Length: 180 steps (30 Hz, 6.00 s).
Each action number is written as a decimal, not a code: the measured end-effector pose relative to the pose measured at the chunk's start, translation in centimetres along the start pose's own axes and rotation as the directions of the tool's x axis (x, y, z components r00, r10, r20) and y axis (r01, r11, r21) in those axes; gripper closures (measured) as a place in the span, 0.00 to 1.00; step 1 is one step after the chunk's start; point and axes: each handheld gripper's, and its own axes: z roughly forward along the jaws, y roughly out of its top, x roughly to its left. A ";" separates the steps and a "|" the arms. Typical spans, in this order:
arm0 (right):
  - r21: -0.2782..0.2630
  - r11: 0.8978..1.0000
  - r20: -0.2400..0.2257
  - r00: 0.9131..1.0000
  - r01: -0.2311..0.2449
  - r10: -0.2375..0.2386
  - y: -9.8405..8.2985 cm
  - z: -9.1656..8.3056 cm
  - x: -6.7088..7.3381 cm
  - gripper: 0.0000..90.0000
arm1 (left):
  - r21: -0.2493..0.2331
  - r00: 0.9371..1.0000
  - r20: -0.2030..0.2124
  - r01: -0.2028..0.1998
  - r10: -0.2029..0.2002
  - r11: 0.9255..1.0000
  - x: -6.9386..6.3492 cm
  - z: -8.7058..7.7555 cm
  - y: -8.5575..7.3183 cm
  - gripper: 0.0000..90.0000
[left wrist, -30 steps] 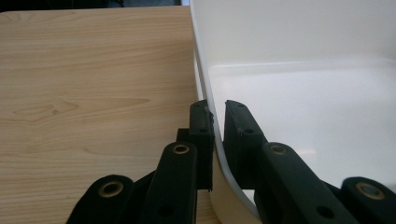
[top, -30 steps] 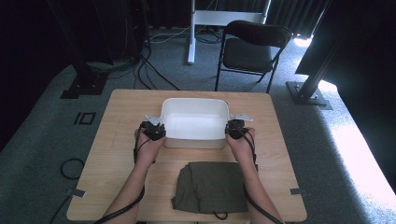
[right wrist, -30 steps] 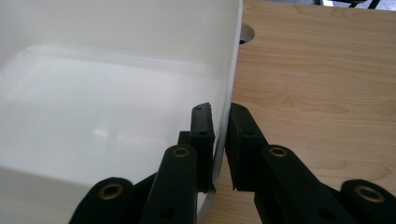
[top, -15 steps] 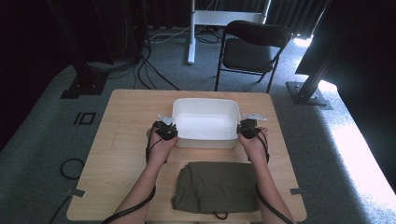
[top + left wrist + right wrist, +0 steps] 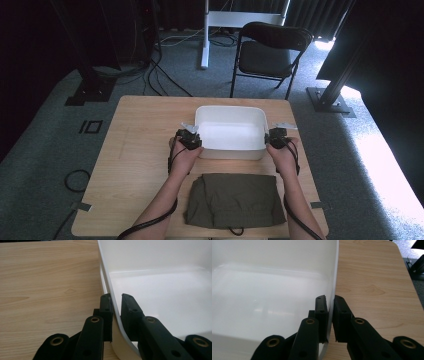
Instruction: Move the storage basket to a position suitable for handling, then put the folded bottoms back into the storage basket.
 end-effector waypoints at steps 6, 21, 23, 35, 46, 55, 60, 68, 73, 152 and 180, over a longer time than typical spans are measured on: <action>0.002 1.000 -0.001 1.000 -0.016 0.016 -0.1 -0.2 -1.2 0.93 | 0.006 1.000 0.010 -0.013 0.013 1.000 -1.0 0.2 0.1 0.89; -0.006 1.000 0.001 1.000 -0.007 0.007 -0.3 -0.3 -2.1 0.92 | 0.016 1.000 0.026 -0.009 0.008 1.000 -1.6 0.2 0.2 0.88; -0.006 1.000 -0.004 1.000 -0.003 0.003 -0.3 -0.3 -2.2 0.92 | 0.018 0.999 0.030 -0.016 0.016 1.000 -1.5 0.2 0.2 0.87; -0.022 1.000 -0.037 0.999 -0.004 0.003 -0.2 -0.6 -2.5 0.82 | 0.016 0.995 0.093 -0.030 0.029 0.999 -0.7 0.2 0.5 0.82; -0.121 0.993 -0.174 0.984 0.006 -0.027 0.4 -1.1 -2.0 0.29 | -0.045 0.964 0.252 -0.071 0.080 0.996 0.3 -0.8 1.2 0.46; -0.143 0.990 -0.209 0.977 0.009 -0.039 0.5 -1.6 -1.6 0.20 | -0.087 0.952 0.259 -0.142 0.160 0.986 0.9 -1.9 1.2 0.23; -0.150 0.988 -0.213 0.975 0.031 -0.063 0.4 -2.2 -1.6 0.20 | -0.080 0.948 0.280 -0.135 0.152 0.988 1.7 -2.6 1.0 0.23; -0.153 0.988 -0.230 0.970 0.039 -0.074 0.4 -3.4 -1.3 0.20 | -0.087 0.940 0.298 -0.145 0.165 0.986 2.7 -4.2 0.9 0.23; -0.164 0.986 -0.235 0.969 0.042 -0.080 0.2 -4.1 -1.1 0.19 | -0.089 0.931 0.317 -0.160 0.181 0.983 2.7 -5.0 0.7 0.23; 0.017 0.995 -0.264 0.960 0.102 -0.094 -15.4 -7.3 -0.9 0.15 | 0.143 0.869 0.435 -0.327 0.238 0.934 -1.2 -6.7 -11.5 0.18; 0.023 0.982 -0.265 0.948 0.187 -0.175 -15.8 -7.0 0.3 0.17 | 0.027 0.866 0.380 -0.361 0.325 0.932 -2.7 -6.5 -13.2 0.20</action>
